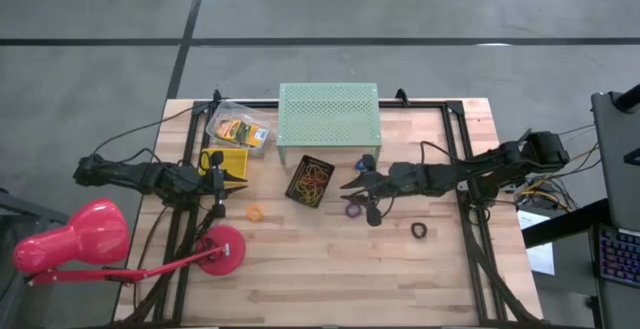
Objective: Pick & Place Office Desk Supplies
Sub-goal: Put the yellow spring rubber band into the yellow bin
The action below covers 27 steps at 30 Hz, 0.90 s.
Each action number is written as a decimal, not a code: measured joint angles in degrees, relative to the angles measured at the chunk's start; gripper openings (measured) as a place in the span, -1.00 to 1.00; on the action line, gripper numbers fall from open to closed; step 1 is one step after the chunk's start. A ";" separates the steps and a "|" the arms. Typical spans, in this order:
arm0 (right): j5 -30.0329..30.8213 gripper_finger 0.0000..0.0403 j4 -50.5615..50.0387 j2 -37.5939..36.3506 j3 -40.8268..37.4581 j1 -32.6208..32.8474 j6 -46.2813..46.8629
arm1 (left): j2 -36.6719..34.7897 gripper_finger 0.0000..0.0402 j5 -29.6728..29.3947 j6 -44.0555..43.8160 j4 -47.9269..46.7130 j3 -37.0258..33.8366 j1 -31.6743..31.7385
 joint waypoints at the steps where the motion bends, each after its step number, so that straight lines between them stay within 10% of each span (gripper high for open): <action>1: -0.02 -0.45 0.02 0.00 0.00 0.00 0.31 | 0.00 -0.64 0.00 0.02 0.00 0.00 0.00; 27: -0.07 -0.45 0.00 0.02 0.00 0.00 2.28 | 0.00 -0.64 -0.29 1.54 0.26 0.00 0.01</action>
